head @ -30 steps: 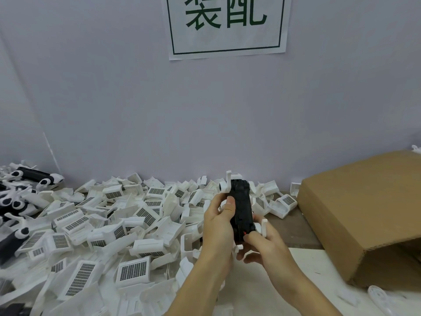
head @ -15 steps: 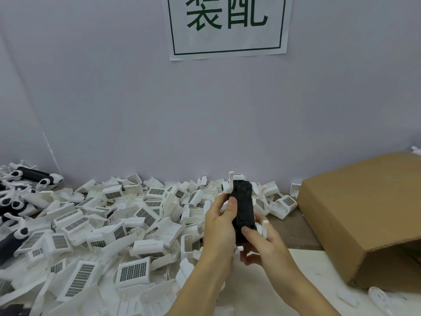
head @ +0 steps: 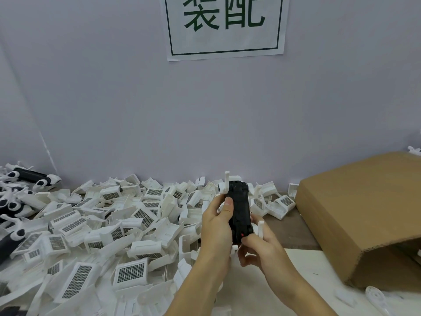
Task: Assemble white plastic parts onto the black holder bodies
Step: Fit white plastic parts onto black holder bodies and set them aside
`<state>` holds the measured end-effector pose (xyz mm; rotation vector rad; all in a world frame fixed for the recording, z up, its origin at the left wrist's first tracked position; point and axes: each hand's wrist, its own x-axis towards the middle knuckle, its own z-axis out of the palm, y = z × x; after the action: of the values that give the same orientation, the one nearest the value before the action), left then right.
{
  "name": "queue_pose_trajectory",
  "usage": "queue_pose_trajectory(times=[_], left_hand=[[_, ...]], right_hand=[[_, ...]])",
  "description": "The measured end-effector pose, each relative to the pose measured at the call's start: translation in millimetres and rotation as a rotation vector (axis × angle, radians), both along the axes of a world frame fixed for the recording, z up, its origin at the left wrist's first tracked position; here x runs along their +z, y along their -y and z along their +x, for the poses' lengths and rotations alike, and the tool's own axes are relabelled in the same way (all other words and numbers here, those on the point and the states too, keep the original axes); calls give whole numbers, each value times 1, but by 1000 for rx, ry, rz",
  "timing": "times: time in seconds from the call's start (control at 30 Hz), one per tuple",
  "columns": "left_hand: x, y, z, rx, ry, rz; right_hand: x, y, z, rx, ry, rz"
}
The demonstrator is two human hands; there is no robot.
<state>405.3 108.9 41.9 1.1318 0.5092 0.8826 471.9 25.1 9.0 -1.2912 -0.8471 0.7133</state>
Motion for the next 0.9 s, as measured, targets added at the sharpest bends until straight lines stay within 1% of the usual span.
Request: queue_pose_trajectory(times=[0.37,0.47,0.57,0.7,0.77,0.9], left_hand=[[-1,0,1,10,-19,20],[0,-1,0,7,-15,-7],[-2,-4,1,30,18,-86],[0,-7,0,6,98,-204],[1,-7,0,6,95,-253],[4,-6,0,-39,59,-243]], right_hand=[[-6,-4,4,-80,-30,-25],[-5,-5,3,-80,-35,-35],[-4,-5,4,-84,-39,-38],[-1,-3,10,-167,-68,28],[-1,-3,11,-213,-54,60],[2,-1,8,-330,0,209]])
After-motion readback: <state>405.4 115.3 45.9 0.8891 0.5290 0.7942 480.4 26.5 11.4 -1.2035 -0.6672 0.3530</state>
